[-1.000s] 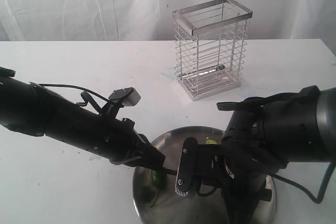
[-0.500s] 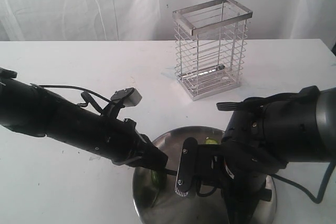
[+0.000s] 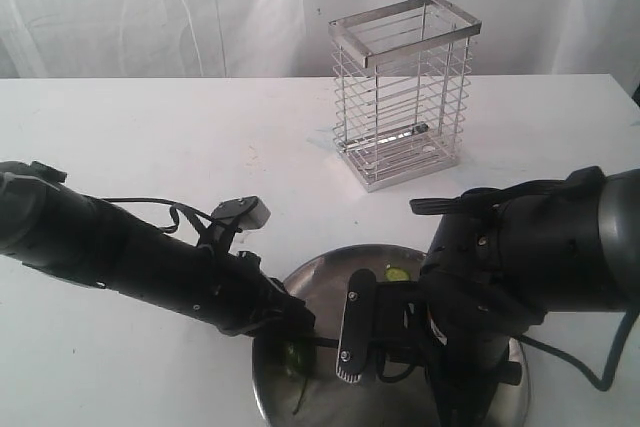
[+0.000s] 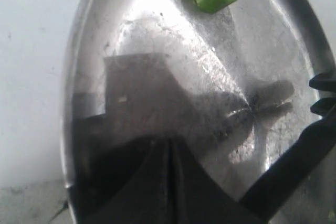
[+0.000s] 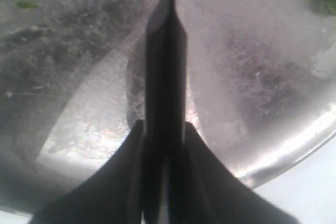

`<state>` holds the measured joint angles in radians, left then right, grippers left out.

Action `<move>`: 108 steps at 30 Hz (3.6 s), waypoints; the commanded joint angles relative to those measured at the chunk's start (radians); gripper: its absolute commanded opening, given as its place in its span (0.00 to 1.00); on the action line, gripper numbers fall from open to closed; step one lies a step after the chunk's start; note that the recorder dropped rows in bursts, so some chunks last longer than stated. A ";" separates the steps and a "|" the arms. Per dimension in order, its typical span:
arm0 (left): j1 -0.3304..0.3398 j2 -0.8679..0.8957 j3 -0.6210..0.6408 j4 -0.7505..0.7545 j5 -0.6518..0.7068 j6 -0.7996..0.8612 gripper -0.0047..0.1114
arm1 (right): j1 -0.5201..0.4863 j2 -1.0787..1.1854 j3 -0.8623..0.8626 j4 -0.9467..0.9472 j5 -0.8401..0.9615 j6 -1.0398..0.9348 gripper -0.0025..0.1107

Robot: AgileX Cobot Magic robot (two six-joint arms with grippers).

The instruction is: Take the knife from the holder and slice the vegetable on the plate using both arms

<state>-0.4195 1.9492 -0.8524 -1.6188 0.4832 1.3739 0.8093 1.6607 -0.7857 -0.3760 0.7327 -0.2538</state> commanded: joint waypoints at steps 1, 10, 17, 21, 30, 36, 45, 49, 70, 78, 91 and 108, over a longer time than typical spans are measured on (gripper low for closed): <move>-0.010 -0.042 0.013 0.056 -0.025 0.021 0.04 | -0.003 -0.004 -0.005 0.001 -0.008 0.015 0.02; 0.029 -0.236 0.013 0.060 -0.071 0.021 0.04 | -0.003 -0.004 -0.005 0.001 -0.008 0.015 0.02; 0.034 -0.262 0.021 0.100 0.011 -0.010 0.04 | -0.003 -0.004 -0.005 0.001 -0.008 0.015 0.02; 0.034 -0.229 0.049 0.091 0.046 -0.010 0.04 | -0.003 -0.004 -0.005 0.001 -0.008 0.015 0.02; 0.028 -0.211 0.072 0.045 0.112 0.044 0.04 | -0.003 -0.004 -0.005 0.001 -0.008 0.015 0.02; -0.017 -0.211 0.072 0.013 0.077 0.084 0.04 | -0.003 -0.004 -0.005 0.001 -0.008 0.015 0.02; -0.045 -0.164 0.072 0.004 0.037 0.093 0.04 | -0.003 -0.004 -0.005 0.001 -0.008 0.015 0.02; -0.045 -0.157 0.070 -0.005 0.045 0.099 0.04 | -0.003 -0.004 -0.005 -0.001 -0.009 0.015 0.02; -0.062 0.005 0.068 -0.126 0.003 0.307 0.04 | -0.003 -0.004 -0.005 -0.001 -0.001 0.015 0.02; -0.031 -0.092 0.036 -0.126 0.029 0.295 0.04 | -0.003 -0.004 -0.005 0.002 0.001 0.015 0.02; -0.031 -0.266 0.044 0.066 -0.038 0.111 0.04 | -0.003 -0.004 -0.005 0.001 0.006 0.015 0.02; -0.034 -0.182 0.129 -0.126 0.044 0.289 0.04 | -0.003 -0.004 -0.005 0.004 -0.003 0.015 0.02</move>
<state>-0.4530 1.7467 -0.7289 -1.7220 0.4760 1.6396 0.8093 1.6607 -0.7857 -0.3705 0.7394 -0.2449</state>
